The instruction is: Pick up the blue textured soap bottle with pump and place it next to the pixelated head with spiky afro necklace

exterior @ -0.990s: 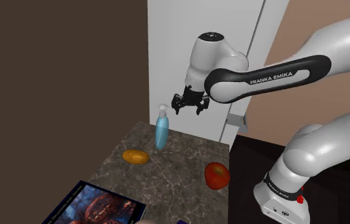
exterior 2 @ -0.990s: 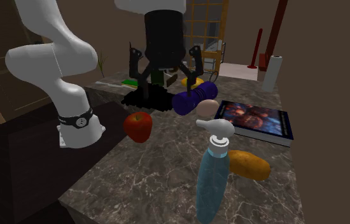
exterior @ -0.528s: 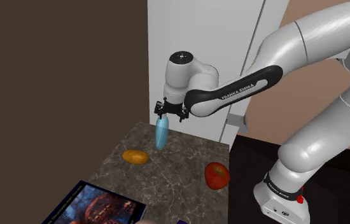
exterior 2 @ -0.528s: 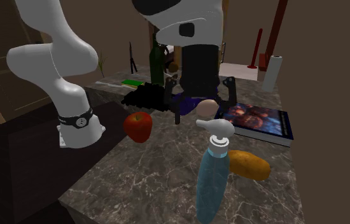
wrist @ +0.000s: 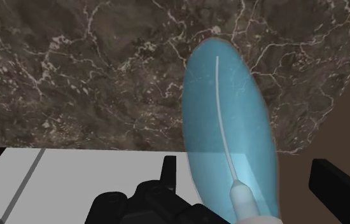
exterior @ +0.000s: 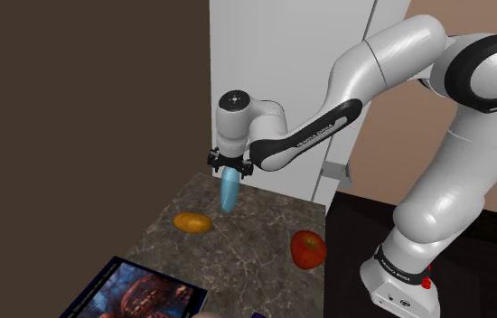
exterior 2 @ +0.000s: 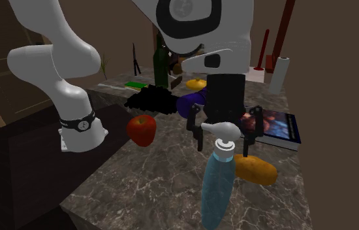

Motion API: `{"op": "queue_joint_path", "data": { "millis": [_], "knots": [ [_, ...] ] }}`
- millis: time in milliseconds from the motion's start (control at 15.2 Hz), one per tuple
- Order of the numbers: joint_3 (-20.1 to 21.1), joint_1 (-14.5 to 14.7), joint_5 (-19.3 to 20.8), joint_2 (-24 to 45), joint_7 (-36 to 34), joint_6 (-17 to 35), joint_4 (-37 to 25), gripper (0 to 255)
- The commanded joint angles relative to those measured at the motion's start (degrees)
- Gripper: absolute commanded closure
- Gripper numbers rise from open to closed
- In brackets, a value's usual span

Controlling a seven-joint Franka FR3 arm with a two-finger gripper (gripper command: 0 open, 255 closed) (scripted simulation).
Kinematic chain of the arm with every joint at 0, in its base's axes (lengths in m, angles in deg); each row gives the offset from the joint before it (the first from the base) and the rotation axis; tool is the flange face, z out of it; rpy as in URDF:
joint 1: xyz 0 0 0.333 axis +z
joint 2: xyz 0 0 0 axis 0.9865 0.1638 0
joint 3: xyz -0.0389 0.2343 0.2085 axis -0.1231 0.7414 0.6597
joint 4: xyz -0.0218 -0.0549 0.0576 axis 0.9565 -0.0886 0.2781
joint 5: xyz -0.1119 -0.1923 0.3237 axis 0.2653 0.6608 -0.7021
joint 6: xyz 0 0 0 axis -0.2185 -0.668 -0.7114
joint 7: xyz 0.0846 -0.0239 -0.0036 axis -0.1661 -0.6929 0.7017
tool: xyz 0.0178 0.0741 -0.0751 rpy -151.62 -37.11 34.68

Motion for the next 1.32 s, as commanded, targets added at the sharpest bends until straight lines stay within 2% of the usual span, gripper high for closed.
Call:
{"op": "queue_joint_path", "data": {
  "millis": [0,132,660,726,1254],
  "knots": [
    [-0.5,0.1,2.0,1.5,-1.3,0.7,0.0,0],
    [-1.2,0.3,4.5,3.5,-2.9,1.6,-0.1,0],
    [-1.2,0.3,4.5,3.5,-2.9,1.6,-0.1,0],
    [-1.2,0.3,4.5,3.5,-2.9,1.6,-0.1,255],
    [-1.2,0.3,4.5,3.5,-2.9,1.6,-0.1,255]
  ]
}}
